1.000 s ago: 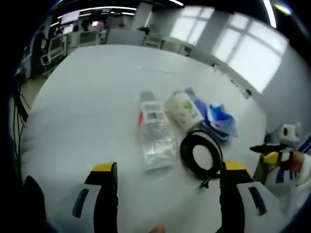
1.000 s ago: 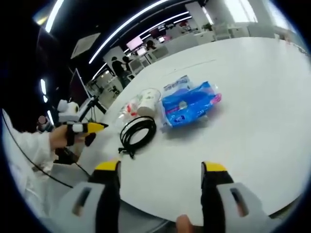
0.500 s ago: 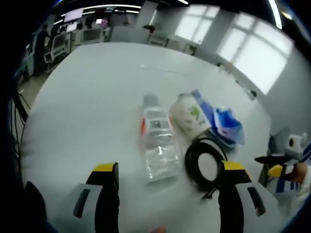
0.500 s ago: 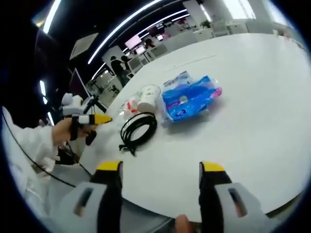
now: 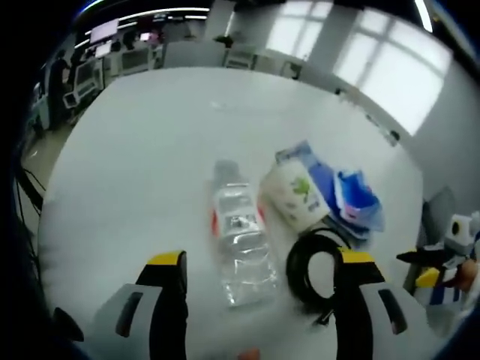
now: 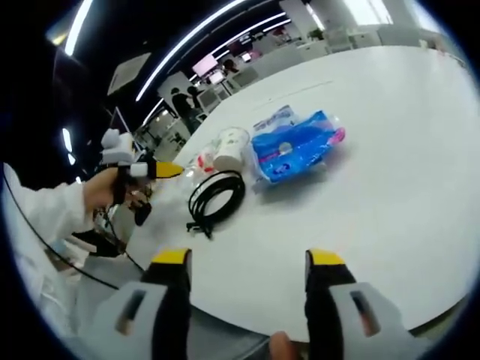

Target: Arrange the tabletop items into an orderly group along one side of the table until the central work area is clear of visible clutter.

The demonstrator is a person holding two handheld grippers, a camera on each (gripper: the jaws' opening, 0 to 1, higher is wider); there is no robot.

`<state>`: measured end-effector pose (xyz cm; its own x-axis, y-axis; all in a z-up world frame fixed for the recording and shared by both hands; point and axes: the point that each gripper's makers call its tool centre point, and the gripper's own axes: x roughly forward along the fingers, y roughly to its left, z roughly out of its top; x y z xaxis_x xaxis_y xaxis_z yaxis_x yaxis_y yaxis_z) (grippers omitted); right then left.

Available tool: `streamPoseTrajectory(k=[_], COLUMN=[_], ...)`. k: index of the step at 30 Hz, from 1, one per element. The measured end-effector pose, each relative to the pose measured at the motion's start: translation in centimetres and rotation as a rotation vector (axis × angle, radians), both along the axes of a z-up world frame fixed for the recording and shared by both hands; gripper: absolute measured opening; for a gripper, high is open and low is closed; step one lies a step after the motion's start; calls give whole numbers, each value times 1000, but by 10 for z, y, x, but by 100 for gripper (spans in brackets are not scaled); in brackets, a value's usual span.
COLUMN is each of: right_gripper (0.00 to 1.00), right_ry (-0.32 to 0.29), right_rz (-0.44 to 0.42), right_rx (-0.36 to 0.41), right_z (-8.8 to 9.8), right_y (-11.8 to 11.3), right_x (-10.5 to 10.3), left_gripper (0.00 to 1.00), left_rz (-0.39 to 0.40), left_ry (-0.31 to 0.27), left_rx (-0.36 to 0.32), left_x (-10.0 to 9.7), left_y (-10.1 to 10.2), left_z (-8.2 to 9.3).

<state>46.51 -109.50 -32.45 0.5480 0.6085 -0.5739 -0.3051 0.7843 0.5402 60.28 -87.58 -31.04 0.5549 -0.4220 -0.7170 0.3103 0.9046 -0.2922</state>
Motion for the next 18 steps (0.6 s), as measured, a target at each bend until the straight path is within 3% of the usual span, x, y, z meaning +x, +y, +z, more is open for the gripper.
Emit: streamPoseTrajectory(k=[12, 18], right_gripper=[60, 60], right_ry=[-2, 0], right_rz=[-41, -48], right_rx=[27, 31], right_z=[3, 3], right_y=[-6, -7], right_x=[3, 2], left_gripper=[73, 71], left_rz=[-16, -6], left_ry=[24, 73], left_rx=[41, 49], left_x=[14, 16], left_y=[-13, -13], left_z=[-7, -20])
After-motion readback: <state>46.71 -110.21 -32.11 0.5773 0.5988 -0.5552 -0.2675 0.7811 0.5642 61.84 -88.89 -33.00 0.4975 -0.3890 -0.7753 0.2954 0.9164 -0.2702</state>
